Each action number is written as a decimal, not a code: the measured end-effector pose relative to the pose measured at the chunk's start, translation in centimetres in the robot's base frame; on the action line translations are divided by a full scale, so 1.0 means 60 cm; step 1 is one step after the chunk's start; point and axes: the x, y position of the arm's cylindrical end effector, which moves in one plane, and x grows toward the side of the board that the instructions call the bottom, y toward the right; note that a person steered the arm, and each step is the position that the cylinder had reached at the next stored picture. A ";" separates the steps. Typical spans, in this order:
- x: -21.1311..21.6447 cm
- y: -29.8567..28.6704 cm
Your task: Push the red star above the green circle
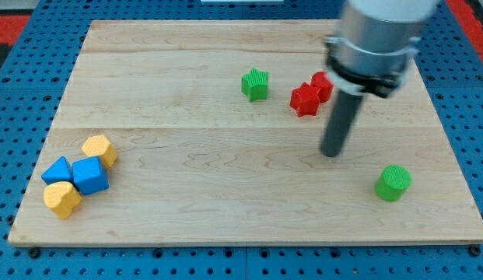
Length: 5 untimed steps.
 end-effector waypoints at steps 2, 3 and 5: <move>-0.095 -0.163; -0.173 -0.106; -0.183 0.023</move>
